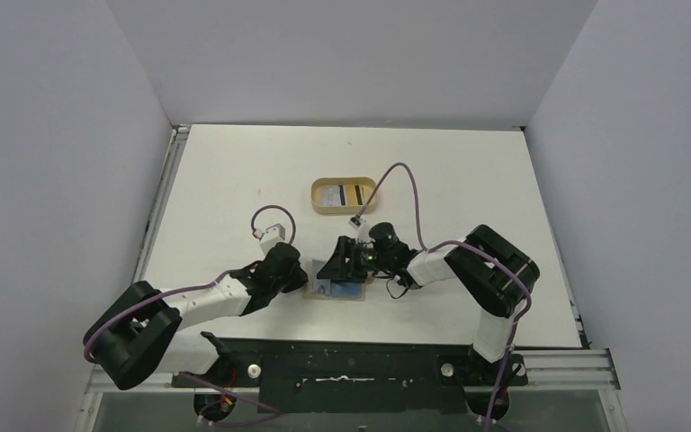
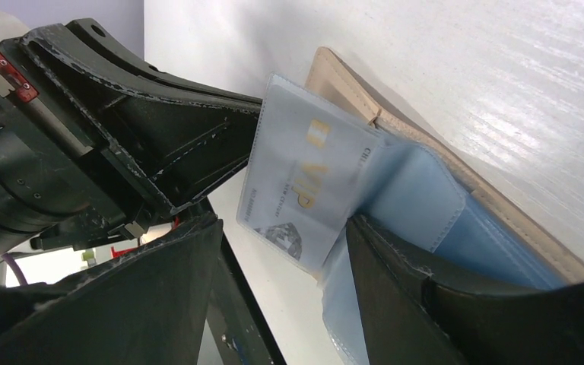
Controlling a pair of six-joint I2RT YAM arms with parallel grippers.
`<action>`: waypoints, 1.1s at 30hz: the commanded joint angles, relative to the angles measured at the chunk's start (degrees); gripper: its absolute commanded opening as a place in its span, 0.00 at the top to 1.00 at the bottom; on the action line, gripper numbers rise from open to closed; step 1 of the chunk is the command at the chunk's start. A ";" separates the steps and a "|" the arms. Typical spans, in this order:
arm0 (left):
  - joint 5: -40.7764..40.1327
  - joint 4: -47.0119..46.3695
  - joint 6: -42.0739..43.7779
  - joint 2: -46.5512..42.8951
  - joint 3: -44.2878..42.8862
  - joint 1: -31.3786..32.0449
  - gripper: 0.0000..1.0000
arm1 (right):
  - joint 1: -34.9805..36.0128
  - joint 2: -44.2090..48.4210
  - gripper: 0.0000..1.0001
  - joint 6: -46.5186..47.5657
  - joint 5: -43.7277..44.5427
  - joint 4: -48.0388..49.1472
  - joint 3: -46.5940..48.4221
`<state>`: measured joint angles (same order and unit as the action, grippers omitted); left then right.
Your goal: Take the credit cards out of the card holder
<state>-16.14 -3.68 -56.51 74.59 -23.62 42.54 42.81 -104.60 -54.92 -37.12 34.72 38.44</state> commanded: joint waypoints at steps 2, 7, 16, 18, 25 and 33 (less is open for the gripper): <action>1.64 1.18 -0.29 -0.73 0.31 0.39 1.00 | 1.34 4.62 0.37 4.91 3.61 -9.84 0.29; 1.30 2.29 -0.01 -2.04 0.17 0.39 1.00 | 0.71 12.76 0.36 13.44 7.78 -28.64 3.30; 1.11 2.50 0.52 -1.67 -0.29 0.38 1.00 | 0.00 17.36 0.35 15.55 8.56 -33.54 10.38; 1.11 2.38 0.39 -1.39 -0.29 0.43 1.00 | 0.00 16.55 0.35 12.63 7.44 -27.36 9.46; 1.04 3.34 0.85 -2.34 -0.38 0.30 1.00 | -0.01 10.05 0.36 1.83 3.29 -7.68 4.77; 0.96 3.34 0.53 -2.52 0.14 0.32 1.00 | 0.26 3.61 0.37 -5.02 3.71 5.83 -1.20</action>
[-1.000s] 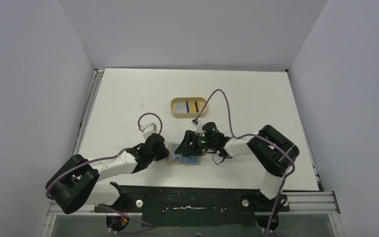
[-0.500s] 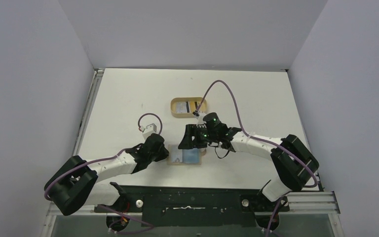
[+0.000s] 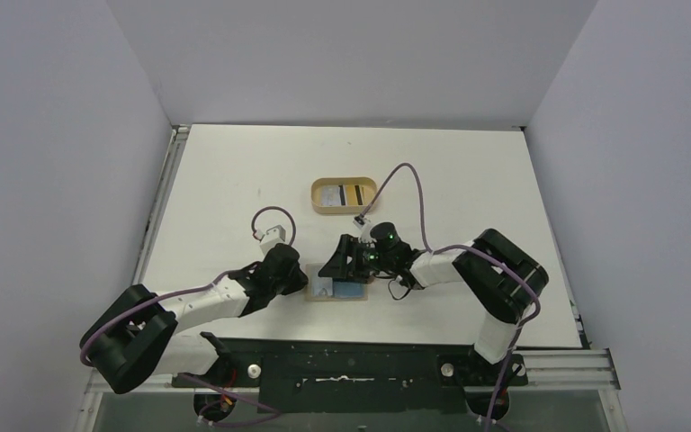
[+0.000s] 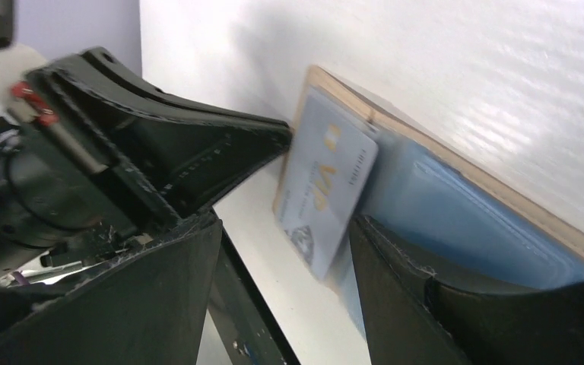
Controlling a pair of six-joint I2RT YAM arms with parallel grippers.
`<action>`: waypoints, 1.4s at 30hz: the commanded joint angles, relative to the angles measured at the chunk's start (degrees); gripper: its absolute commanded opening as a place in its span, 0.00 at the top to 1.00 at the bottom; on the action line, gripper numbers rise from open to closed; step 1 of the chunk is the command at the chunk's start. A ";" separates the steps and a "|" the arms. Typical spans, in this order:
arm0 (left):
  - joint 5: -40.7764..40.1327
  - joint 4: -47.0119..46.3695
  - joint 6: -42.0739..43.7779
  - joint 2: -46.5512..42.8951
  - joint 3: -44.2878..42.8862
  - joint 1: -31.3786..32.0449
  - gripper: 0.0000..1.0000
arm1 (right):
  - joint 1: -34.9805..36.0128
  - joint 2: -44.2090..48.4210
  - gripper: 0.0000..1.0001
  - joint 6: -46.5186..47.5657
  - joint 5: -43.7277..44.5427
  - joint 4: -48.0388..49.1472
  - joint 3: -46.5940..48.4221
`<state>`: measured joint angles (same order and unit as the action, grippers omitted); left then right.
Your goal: Take the credit cards out of the card holder
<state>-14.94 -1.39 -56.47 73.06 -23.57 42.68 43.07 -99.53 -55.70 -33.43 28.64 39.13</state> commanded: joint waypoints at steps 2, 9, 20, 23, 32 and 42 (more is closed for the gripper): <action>-0.26 1.04 0.39 -1.14 0.32 0.16 1.00 | 0.00 -2.29 0.37 -4.68 0.44 13.10 -2.81; -0.18 1.12 0.39 -1.00 0.22 0.18 1.00 | 0.29 -3.96 0.38 -4.13 1.03 12.45 -2.88; -0.09 0.94 0.31 -1.10 0.54 0.19 1.00 | 3.11 -3.07 0.38 -3.69 0.38 9.74 1.16; -0.09 1.03 0.30 -1.35 0.80 0.21 1.00 | 3.71 -1.09 0.38 -3.24 0.45 8.90 1.88; -0.18 0.82 0.13 -1.90 1.06 0.19 1.00 | 4.85 -0.85 0.37 -3.97 4.36 4.51 3.27; -0.18 0.69 -0.57 -2.72 2.30 0.21 1.00 | 7.56 -1.31 0.38 -8.73 14.41 3.39 1.28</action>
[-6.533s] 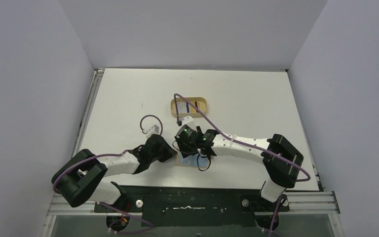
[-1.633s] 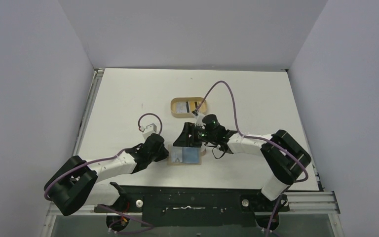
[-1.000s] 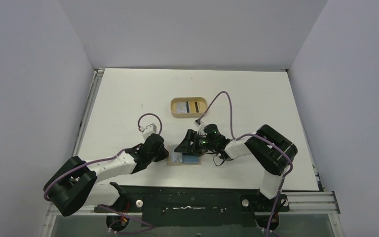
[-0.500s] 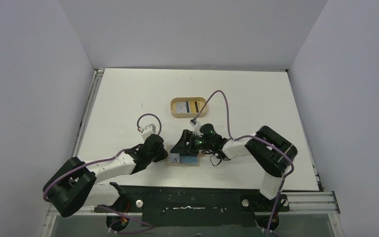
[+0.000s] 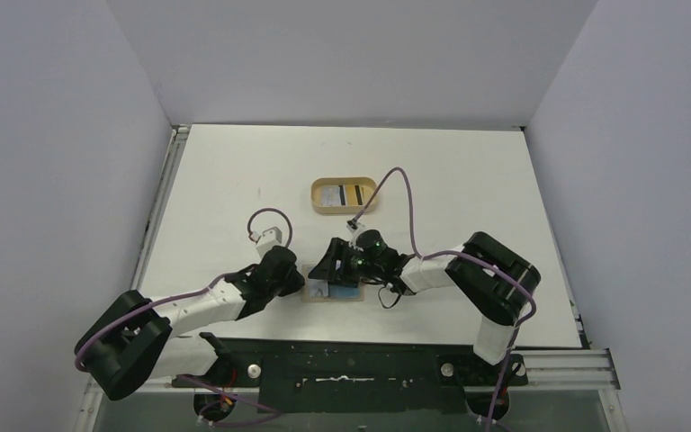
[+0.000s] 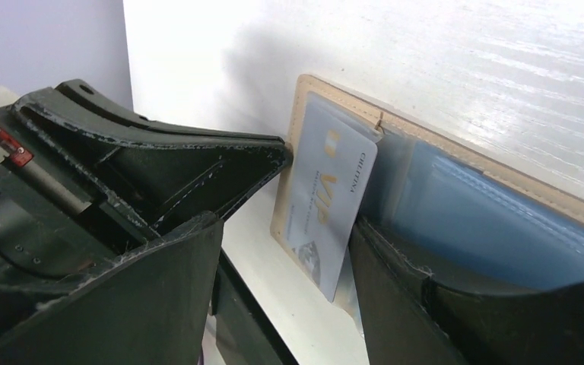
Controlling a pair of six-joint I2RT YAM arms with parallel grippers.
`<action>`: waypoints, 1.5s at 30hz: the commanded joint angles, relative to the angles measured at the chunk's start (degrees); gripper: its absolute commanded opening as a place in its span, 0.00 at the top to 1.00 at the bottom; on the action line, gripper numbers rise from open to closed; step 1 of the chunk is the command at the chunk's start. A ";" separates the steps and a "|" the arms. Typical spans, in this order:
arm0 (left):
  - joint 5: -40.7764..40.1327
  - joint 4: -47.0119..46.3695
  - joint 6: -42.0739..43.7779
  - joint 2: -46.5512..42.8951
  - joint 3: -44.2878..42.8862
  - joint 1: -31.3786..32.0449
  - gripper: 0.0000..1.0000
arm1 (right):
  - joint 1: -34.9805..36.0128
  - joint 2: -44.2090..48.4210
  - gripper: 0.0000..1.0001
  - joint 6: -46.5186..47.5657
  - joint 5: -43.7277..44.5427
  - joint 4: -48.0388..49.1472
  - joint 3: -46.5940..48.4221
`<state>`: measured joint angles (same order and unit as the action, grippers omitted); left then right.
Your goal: Take the credit cards out of the card holder
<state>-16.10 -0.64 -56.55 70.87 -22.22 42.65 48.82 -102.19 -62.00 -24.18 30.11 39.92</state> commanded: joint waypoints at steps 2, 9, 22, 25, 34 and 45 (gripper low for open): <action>0.98 -0.06 -0.53 -0.48 0.82 0.23 1.00 | 2.41 0.36 0.38 -3.08 5.00 3.17 0.73; 1.20 -0.41 -0.74 0.18 0.27 0.23 1.00 | 5.15 -5.69 0.40 -7.70 -0.74 16.48 2.25; 0.98 0.46 -0.57 -0.37 -0.19 0.13 1.00 | 5.98 -3.68 0.33 -8.13 5.60 11.21 0.75; 0.98 0.56 -0.65 -0.49 0.04 0.13 1.00 | 5.45 -0.28 0.31 -7.05 9.47 6.26 -0.51; 1.59 0.57 -1.57 -1.28 0.74 -0.29 1.00 | 3.24 5.27 0.29 -7.78 17.21 3.77 -5.63; 1.34 0.56 -2.75 -2.06 1.48 -0.31 1.00 | 1.10 -2.74 0.33 -6.54 3.40 12.32 0.44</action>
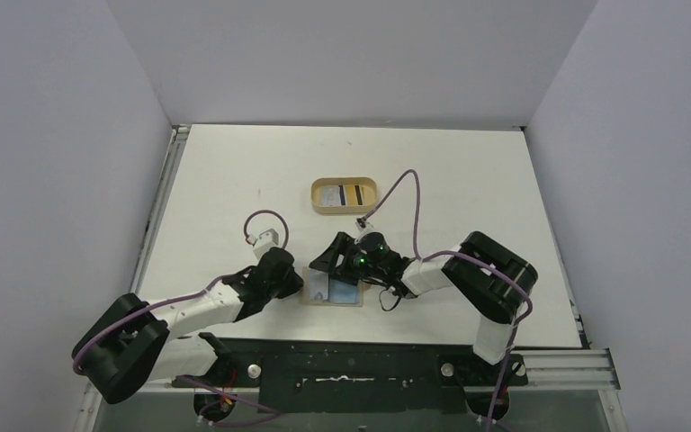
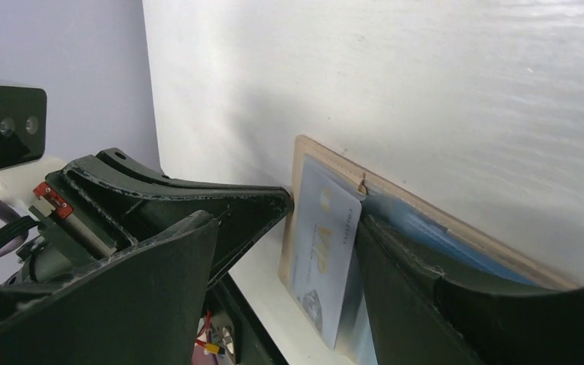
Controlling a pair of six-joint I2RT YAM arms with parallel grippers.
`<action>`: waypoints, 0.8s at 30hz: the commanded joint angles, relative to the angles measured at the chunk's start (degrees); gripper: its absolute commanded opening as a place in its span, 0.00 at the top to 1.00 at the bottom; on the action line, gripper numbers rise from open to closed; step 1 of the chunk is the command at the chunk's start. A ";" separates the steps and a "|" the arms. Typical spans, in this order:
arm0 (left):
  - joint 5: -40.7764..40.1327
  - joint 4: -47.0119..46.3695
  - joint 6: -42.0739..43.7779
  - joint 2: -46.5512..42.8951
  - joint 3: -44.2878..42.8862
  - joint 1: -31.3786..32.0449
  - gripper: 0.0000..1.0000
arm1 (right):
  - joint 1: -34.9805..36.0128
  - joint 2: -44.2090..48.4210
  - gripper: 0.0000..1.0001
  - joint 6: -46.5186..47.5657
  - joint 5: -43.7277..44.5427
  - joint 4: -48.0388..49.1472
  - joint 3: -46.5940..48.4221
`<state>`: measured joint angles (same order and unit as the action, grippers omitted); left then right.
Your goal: Take the credit cards out of the card holder
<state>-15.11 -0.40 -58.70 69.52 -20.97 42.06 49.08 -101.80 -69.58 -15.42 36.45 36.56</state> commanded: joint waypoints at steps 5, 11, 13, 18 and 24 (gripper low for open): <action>0.04 0.32 -1.04 -1.16 0.60 0.34 1.00 | 2.03 -3.67 0.33 -0.16 -5.37 5.18 3.08; -0.33 2.32 -1.48 -1.84 0.93 0.47 1.00 | 2.11 -1.34 0.34 0.05 -8.57 -0.97 3.20; -0.52 2.50 -1.57 -1.87 0.85 0.48 1.00 | 2.20 -1.28 0.34 0.30 -11.02 -2.66 4.18; -0.79 2.61 -1.94 -1.59 0.58 0.51 1.00 | 2.91 -0.93 0.34 0.49 -13.95 -9.62 6.39; -1.13 2.76 -2.68 -1.73 0.76 0.69 1.00 | 3.14 -1.14 0.34 -8.39 -9.15 -1.17 0.91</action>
<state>-17.89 1.54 -59.96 67.90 -20.38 42.00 50.63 -104.09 -71.50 -24.82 30.17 40.86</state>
